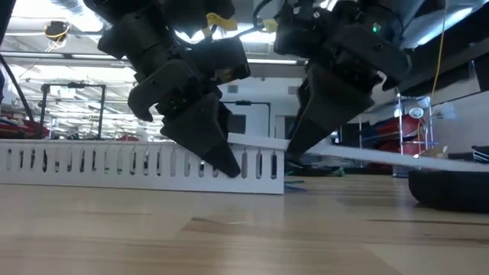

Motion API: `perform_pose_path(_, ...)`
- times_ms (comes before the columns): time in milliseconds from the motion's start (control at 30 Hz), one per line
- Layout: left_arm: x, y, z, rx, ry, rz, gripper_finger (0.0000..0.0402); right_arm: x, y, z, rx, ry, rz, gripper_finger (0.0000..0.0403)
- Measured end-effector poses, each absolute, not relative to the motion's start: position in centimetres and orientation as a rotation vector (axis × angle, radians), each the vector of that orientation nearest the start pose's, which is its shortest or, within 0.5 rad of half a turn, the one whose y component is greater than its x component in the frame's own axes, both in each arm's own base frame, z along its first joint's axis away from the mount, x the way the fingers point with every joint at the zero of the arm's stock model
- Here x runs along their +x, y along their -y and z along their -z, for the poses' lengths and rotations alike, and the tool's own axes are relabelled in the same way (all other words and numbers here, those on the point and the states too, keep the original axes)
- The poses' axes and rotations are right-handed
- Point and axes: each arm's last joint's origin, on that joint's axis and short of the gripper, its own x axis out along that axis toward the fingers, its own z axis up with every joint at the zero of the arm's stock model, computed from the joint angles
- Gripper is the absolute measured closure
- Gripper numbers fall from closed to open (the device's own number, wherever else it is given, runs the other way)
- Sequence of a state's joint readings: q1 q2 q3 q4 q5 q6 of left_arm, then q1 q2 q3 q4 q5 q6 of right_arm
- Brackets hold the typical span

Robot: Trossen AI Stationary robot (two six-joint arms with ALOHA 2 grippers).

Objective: Ziptie cables
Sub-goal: Close the white cable duct lid

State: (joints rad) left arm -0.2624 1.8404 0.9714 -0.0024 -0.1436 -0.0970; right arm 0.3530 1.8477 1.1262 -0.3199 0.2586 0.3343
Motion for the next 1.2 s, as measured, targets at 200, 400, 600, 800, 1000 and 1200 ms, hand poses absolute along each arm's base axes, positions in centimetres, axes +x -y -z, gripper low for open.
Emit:
perform_pose_path(200, 34.7, 8.9, -13.2, 0.096, -0.857, 0.076, 0.0222, 34.2, -11.8, -17.5, -0.09, -1.11, 0.142, 0.0185)
perform_pose_path(400, 34.7, 8.9, -13.2, 0.107, -0.854, 0.079, 0.0215, 34.6, -10.7, -17.4, 0.036, -1.174, 0.048, 0.0185)
perform_pose_path(600, 34.7, 8.9, -13.1, 0.107, -0.854, 0.079, 0.0215, 34.8, -10.5, -17.3, 0.095, -1.192, 0.0, 0.0185)
perform_pose_path(800, 34.7, 8.9, -13.1, 0.106, -0.848, 0.08, 0.0212, 35.0, -10.6, -17.2, 0.18, -1.211, -0.089, 0.0185)
perform_pose_path(1000, 34.8, 9.0, -13.1, 0.099, -0.838, 0.087, 0.0214, 35.2, -10.8, -17.1, 0.204, -1.204, -0.126, 0.0185)
perform_pose_path(1200, 34.8, 9.0, -13.1, 0.091, -0.835, 0.079, 0.0211, 35.4, -10.7, -16.7, 0.199, -1.207, -0.1, 0.0185)
